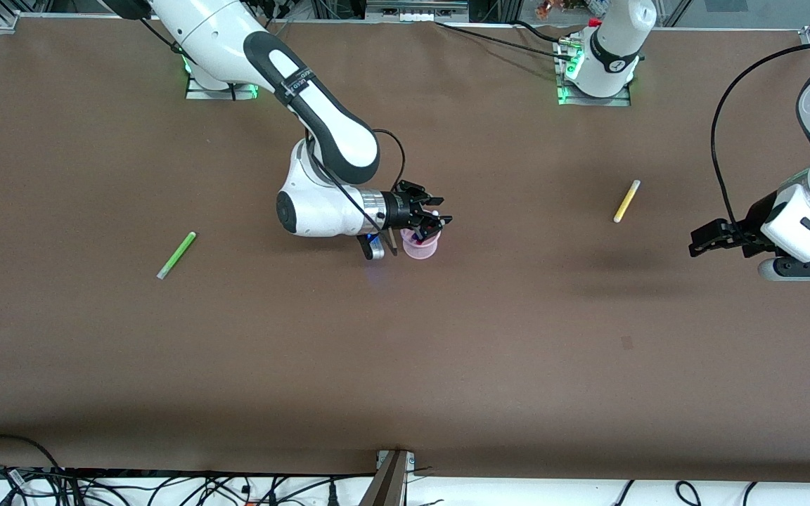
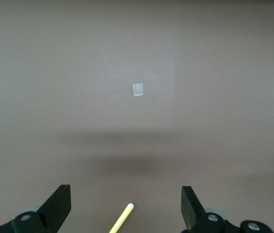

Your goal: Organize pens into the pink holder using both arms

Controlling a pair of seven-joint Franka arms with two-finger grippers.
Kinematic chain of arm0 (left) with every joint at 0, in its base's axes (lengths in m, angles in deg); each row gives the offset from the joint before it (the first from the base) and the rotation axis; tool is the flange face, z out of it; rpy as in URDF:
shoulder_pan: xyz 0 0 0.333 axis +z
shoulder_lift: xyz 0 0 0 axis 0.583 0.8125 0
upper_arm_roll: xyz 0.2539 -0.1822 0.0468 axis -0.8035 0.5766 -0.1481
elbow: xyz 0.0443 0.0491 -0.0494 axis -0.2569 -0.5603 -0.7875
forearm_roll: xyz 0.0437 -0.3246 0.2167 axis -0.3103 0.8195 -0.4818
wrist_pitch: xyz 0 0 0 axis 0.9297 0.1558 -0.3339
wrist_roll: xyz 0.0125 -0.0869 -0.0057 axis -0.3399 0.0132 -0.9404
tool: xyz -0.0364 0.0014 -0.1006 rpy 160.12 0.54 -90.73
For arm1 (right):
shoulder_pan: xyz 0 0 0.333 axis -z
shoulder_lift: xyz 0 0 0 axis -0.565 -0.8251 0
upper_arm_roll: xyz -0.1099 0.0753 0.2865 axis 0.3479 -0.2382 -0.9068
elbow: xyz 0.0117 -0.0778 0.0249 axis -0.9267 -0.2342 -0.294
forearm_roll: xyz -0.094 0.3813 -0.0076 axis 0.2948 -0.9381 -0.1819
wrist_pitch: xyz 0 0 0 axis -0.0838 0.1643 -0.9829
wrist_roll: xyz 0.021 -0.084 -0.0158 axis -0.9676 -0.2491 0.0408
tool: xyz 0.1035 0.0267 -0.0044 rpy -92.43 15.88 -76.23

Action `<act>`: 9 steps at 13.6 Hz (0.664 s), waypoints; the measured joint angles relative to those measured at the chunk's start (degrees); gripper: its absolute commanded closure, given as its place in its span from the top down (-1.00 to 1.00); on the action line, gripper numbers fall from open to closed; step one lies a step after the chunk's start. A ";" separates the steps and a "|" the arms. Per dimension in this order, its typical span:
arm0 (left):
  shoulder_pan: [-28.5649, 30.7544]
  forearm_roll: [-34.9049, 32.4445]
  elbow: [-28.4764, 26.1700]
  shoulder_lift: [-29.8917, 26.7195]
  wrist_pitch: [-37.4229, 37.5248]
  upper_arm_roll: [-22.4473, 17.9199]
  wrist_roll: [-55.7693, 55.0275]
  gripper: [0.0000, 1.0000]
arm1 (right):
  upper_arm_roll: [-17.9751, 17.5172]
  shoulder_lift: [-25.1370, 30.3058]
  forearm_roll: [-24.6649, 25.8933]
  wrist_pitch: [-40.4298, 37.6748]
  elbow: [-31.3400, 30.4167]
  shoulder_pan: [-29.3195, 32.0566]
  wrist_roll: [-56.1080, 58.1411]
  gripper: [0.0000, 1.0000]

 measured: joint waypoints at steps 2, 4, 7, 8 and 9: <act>0.00 0.00 0.00 0.00 -0.03 0.00 0.00 1.00 | 0.03 0.71 0.01 -0.61 0.32 0.10 0.01 0.89; 0.00 0.00 0.00 0.00 -0.05 0.00 0.00 1.00 | 1.23 2.49 1.35 -3.17 0.72 0.15 0.18 0.98; -0.01 0.00 0.00 0.00 -0.08 0.00 0.00 1.00 | 5.88 6.80 12.67 -12.66 1.45 0.45 1.80 0.99; -0.01 0.00 0.00 0.00 -0.09 0.00 0.00 1.00 | 7.66 8.21 16.20 -16.47 2.09 0.58 3.34 0.99; -0.01 0.00 0.00 0.00 -0.13 0.00 0.00 1.00 | 9.85 9.50 18.52 -20.32 2.92 0.62 5.41 0.99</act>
